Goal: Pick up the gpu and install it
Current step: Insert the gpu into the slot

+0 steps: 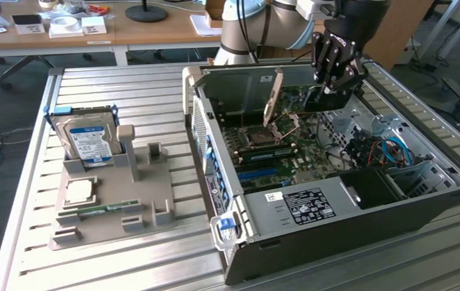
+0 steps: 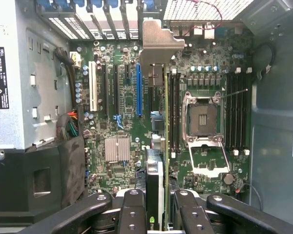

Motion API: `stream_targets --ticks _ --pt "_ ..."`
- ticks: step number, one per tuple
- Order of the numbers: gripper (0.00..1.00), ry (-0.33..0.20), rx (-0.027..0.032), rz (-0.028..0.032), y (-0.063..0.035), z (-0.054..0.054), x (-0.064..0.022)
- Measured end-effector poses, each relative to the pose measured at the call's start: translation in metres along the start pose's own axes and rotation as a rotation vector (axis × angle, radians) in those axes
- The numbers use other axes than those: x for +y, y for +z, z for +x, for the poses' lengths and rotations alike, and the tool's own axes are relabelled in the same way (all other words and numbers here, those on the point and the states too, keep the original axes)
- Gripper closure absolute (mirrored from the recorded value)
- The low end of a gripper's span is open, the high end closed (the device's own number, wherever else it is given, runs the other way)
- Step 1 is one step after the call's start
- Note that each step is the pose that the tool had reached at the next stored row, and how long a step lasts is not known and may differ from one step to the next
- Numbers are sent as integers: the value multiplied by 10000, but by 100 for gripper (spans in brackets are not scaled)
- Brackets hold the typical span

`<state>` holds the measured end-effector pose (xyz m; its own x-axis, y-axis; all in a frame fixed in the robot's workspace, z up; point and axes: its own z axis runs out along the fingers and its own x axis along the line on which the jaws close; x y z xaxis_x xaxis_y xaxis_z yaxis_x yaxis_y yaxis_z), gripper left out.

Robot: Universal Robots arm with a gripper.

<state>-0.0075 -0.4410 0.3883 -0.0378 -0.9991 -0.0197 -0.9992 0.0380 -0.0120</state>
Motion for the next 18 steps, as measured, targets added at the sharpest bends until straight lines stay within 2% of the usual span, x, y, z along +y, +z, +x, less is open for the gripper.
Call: stream_targets --ticks 4,11,18 --pt "73 -3 2 2 3 2 43" --pt "73 -2 0 2 4 2 52" --pt "73 -3 1 2 8 5 126"
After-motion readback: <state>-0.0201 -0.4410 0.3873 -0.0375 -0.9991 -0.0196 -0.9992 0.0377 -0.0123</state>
